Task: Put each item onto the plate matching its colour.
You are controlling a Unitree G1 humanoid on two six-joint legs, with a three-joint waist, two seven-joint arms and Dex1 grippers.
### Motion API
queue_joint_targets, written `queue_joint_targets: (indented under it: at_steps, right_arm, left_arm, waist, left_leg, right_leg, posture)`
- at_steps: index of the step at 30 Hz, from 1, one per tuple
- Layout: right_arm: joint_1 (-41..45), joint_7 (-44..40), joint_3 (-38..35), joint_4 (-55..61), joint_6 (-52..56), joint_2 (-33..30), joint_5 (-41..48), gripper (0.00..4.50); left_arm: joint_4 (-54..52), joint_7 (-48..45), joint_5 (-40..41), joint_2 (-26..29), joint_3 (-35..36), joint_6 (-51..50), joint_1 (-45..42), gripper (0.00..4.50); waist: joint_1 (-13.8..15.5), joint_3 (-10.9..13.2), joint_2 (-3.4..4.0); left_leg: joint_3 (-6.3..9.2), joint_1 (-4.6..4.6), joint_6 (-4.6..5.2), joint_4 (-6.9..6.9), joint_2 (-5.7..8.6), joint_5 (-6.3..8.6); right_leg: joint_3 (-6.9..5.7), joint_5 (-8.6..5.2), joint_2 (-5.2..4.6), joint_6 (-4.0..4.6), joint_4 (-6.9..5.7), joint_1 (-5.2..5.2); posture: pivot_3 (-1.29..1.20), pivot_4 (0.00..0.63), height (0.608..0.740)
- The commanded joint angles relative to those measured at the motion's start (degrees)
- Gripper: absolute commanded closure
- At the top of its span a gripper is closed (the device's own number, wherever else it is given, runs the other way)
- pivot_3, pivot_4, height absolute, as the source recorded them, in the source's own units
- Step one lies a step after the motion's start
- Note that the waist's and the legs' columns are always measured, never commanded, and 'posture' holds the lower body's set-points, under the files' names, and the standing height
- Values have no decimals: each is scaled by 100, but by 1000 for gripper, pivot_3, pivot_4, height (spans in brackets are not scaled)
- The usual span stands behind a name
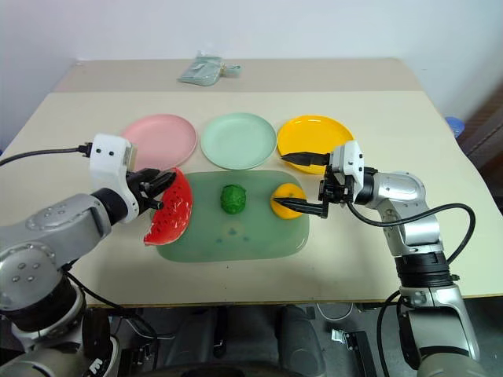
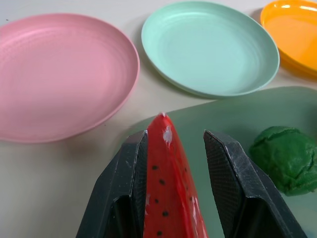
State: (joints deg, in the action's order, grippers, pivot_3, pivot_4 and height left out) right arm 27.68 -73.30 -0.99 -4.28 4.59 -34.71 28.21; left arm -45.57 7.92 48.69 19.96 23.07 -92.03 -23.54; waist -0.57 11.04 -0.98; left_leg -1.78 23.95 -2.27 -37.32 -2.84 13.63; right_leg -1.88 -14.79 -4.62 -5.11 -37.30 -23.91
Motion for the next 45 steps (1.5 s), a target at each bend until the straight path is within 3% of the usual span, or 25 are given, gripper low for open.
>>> queue_joint_targets:
  at_steps: [1, 18, 19, 22, 34, 38, 42, 45]
  right_arm:
    - [172, -27, -107, 21, -113, -12, 7, 0]
    - [43, 28, -151, 176, -76, -62, -3, 0]
    - [38, 42, -156, 188, -70, -63, -1, 0]
    - [26, 69, -158, 215, -64, -67, -1, 0]
    - [55, 167, -172, 216, -48, 0, 55, 0]
    - [253, 358, -293, 248, 55, 125, 252, 0]
    - [470, 815, -241, 163, -87, 448, 57, 0]
    - [599, 1199, -174, 17, -320, 665, -277, 0]
  left_arm:
    - [-267, 13, -155, -96, -28, -47, 35, 2696]
    - [-200, -535, -915, -16, -374, 214, 496, 2696]
    - [-185, -566, -963, -13, -391, 264, 501, 3278]
    - [-152, -668, -1071, 17, -423, 336, 508, 4229]
    - [225, -1132, -1441, 475, -567, 626, -292, 4314]
    - [1010, -1356, -1713, 858, -783, 1267, -973, 4314]
    - [2833, -1815, -2452, 1307, -1268, 2972, -1697, 4314]
    - [4179, -2121, -2762, 1438, -1239, 4045, -2075, 4314]
  waist:
    - [12, 0, 0]
    - [6, 0, 0]
    - [9, 0, 0]
    - [10, 0, 0]
    - [6, 0, 0]
    - [3, 1, -1]
    - [7, 1, -1]
    - [-2, 1, 0]
  left_leg:
    - [1, 0, 0, 0, 0, 0]
    - [2, -4, 0, 0, 1, 0]
    - [2, -5, 0, 0, 0, 0]
    - [2, -13, 0, 0, 1, 0]
    - [2, -23, 0, 4, 1, 0]
    - [2, -23, 0, 4, 1, 0]
    - [1, -28, 0, 7, 1, 0]
    - [-4, -28, 0, 16, 0, 0]
  right_leg:
    - [0, 0, 0, 0, 0, 0]
    - [-1, 0, 1, 1, 1, 5]
    - [-1, 0, 1, 1, 1, 5]
    - [-1, 0, 1, 1, 3, 15]
    - [-2, -1, 1, 1, 9, 24]
    - [-4, 0, 2, 1, 9, 24]
    - [-5, -1, 3, 1, 9, 26]
    - [-4, -1, 4, 1, 16, 24]
  posture:
    - [0, 150, 740]
    - [0, 150, 740]
    - [0, 150, 740]
    - [0, 150, 740]
    - [0, 150, 740]
    - [0, 150, 740]
    - [0, 150, 740]
    - [0, 150, 740]
